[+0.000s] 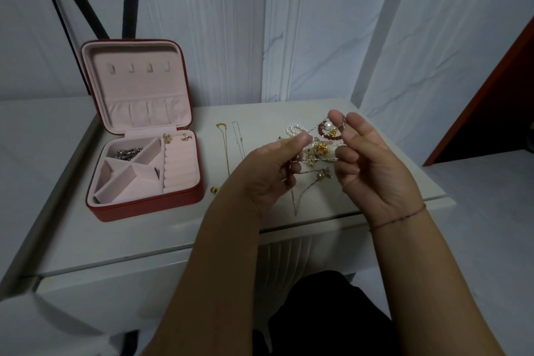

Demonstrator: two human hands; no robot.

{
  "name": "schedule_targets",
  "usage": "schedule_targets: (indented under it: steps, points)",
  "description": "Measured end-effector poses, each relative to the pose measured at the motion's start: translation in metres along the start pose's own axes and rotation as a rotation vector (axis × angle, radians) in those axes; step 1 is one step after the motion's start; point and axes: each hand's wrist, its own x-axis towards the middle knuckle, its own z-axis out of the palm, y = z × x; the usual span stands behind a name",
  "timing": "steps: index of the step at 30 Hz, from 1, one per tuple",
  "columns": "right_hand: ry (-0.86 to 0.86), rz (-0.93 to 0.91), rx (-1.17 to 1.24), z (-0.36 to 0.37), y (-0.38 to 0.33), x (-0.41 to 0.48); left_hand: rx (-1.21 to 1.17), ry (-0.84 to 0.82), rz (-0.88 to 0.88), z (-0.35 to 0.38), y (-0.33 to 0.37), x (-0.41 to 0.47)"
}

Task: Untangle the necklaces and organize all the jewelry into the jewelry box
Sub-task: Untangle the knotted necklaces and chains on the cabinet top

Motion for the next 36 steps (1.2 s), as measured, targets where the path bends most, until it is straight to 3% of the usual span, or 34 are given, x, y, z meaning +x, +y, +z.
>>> schedule_targets:
  steps: [4, 9, 14, 21, 31, 36]
  points:
    - [0.014, -0.019, -0.022, -0.001, 0.000, 0.001, -0.030, 0.049, -0.033, -0.005, 0.001, -0.002]
    - [0.066, -0.050, -0.005, -0.009, -0.008, 0.002, -0.359, 0.133, 0.042, -0.012, 0.009, -0.001]
    - [0.065, -0.045, -0.011, -0.011, -0.006, 0.002, -0.557, 0.057, 0.113, -0.016, 0.016, -0.002]
    - [0.094, -0.073, -0.028, -0.018, -0.006, 0.004, -0.373, -0.088, 0.108, -0.013, 0.015, -0.007]
    - [0.196, -0.183, -0.146, -0.023, -0.010, 0.004, -0.178, -0.034, 0.249, -0.016, 0.019, -0.013]
    - [0.155, -0.136, -0.066, -0.022, -0.013, 0.003, 0.369, 0.065, 0.353, -0.018, 0.015, -0.015]
